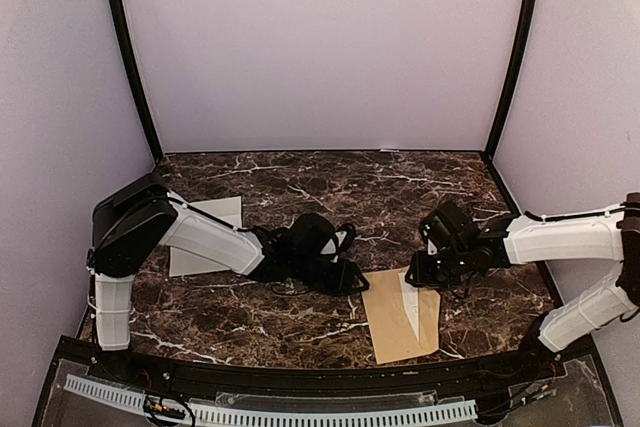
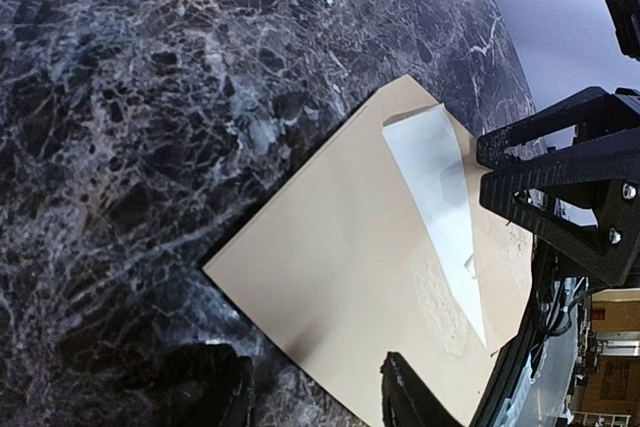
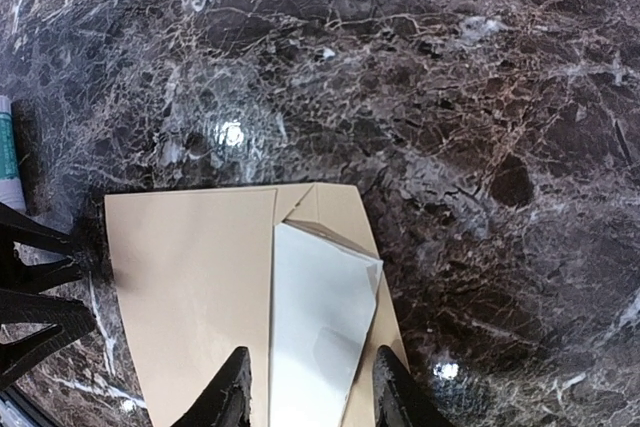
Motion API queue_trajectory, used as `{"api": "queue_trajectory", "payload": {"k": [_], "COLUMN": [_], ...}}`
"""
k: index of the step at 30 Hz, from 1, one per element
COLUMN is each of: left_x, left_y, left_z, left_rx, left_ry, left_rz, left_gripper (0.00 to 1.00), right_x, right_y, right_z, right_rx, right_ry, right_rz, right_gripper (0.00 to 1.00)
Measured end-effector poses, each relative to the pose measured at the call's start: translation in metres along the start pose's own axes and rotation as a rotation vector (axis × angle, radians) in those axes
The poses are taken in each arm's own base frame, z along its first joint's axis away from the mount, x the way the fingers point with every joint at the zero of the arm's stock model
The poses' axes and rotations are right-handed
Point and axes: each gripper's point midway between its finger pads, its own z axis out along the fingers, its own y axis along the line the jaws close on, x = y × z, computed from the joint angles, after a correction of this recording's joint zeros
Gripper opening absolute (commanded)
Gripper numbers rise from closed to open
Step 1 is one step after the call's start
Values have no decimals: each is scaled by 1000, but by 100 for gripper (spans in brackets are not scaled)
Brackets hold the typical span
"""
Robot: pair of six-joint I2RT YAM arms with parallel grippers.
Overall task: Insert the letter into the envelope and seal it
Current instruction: Place the letter in the envelope.
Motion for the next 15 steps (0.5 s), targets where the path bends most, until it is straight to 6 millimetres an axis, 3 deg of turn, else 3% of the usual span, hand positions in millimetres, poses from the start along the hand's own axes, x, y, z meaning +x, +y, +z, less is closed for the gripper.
{"api": "queue_trajectory", "payload": {"k": [9,15], "left_x": [-7,-12], "left_y": [3,3], "left_z": [2,7], "left_rx": [-17,-13], "left_ry": [-2,-4], "left_rz": [0,11], "left_gripper": [39,34], "right_x": [2,-2], "right_y": [-9,-8], "right_z": [20,23], "right_rx": [74,87], "right_ry": [33,24], "right_rz": [-12,-20], "right_gripper": [36,36]}}
